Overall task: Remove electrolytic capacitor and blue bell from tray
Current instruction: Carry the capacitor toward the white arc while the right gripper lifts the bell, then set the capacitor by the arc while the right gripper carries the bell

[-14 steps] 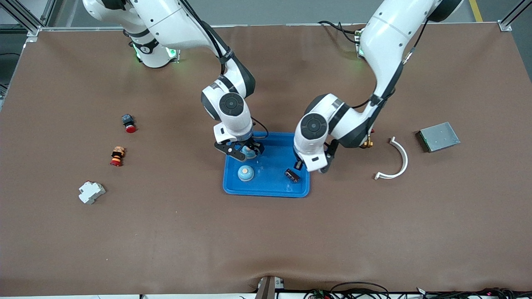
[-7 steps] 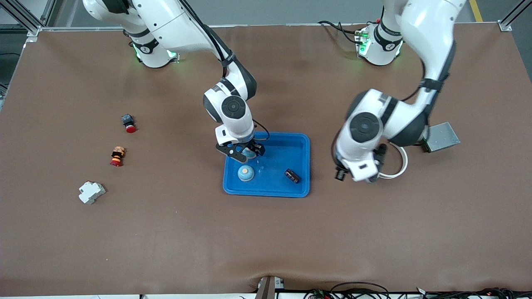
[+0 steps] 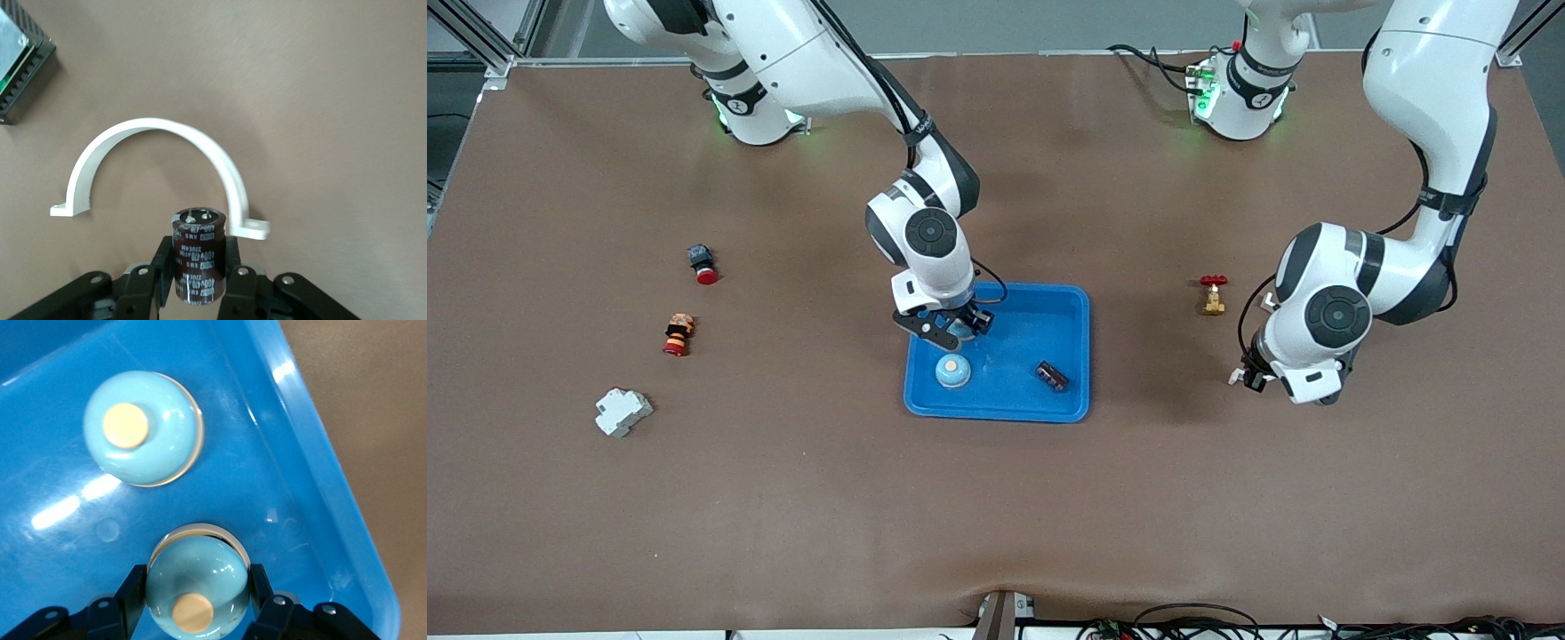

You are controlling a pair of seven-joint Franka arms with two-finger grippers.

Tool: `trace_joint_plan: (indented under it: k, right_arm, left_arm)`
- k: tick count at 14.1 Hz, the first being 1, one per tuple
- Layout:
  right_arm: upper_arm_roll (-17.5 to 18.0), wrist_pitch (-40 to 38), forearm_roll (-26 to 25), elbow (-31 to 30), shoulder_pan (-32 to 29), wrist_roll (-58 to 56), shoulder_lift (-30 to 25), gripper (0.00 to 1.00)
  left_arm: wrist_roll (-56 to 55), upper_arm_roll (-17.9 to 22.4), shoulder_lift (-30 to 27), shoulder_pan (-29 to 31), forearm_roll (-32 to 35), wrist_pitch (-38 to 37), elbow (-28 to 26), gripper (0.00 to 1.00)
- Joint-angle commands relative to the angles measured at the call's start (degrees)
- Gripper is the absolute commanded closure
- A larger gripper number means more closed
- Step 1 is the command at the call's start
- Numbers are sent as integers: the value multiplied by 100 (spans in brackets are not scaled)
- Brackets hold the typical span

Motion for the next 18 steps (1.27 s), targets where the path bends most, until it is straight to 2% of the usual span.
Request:
trace_joint_plan:
  k: [1,5,8,10,11,12,13,14,18]
  right_arm:
    - [-73,-324,-19,257,118,76,21,100]
    - [-73,-1168,-19,600,31,-187,-216,100]
    - [-82,-1721,24,548,-224,-898,-585,100]
    - [-91,-1767,33,251,-443,-1364,-918,100]
    - [-91,-1767,33,58,-584,-1679,-1120,100]
    - [-91,-1741,33,-214,-724,-1996,-1365,100]
    - [-91,-1740,33,-460,-891,-2312,-1603,100]
    - [-91,-1714,33,-733,-1032,-2611,-1814,100]
    - [-91,-1390,33,-1726,-1480,-3491,-2483,100]
  left_arm:
    - [-70,-75,-246,162,149,420,-671,100]
    - [-61,-66,-229,216,149,800,-1130,100]
    - [-61,-75,-246,357,158,800,-1227,100]
    - [-61,-66,-220,392,149,800,-1227,100]
    - [-61,-75,-220,453,149,792,-1210,87]
    - [8,-84,-203,480,149,792,-1183,46]
    - [35,-84,-168,480,149,792,-1157,13]
    - [35,-92,-176,480,123,792,-1131,0]
    - [-43,-93,-159,384,70,704,-702,0]
